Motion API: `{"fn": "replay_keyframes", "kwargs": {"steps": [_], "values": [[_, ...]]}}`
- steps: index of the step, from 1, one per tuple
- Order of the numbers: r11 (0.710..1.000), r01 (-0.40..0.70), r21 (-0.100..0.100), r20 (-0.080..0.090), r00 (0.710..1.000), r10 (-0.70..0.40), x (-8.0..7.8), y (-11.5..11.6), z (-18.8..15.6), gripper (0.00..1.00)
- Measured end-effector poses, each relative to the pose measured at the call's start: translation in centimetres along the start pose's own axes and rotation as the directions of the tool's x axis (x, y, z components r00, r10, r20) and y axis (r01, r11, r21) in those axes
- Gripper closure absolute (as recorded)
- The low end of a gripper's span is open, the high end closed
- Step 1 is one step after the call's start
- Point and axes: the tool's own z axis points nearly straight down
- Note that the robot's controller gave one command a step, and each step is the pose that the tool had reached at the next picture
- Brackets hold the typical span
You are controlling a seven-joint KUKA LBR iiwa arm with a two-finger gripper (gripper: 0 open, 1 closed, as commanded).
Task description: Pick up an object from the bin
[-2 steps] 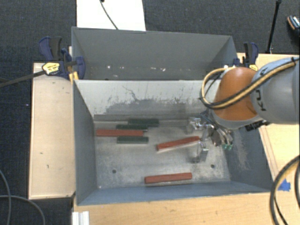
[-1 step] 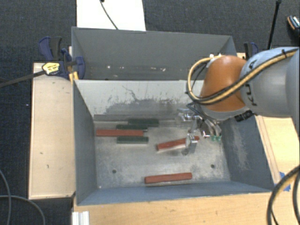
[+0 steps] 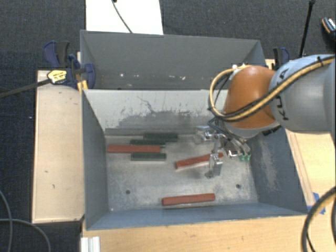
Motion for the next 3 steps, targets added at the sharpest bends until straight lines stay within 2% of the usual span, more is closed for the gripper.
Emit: {"fn": "replay_keyframes", "kwargs": {"steps": [1,2,3], "values": [[0.996,-0.092,0.000,-0.001,0.996,0.092,1.01,-0.03,3.13,0.00],[0.996,-0.089,0.000,0.000,0.996,0.089,0.96,-0.03,3.09,0.00],[0.996,-0.086,0.000,0.000,0.996,0.086,0.95,-0.04,3.05,1.00]]}}
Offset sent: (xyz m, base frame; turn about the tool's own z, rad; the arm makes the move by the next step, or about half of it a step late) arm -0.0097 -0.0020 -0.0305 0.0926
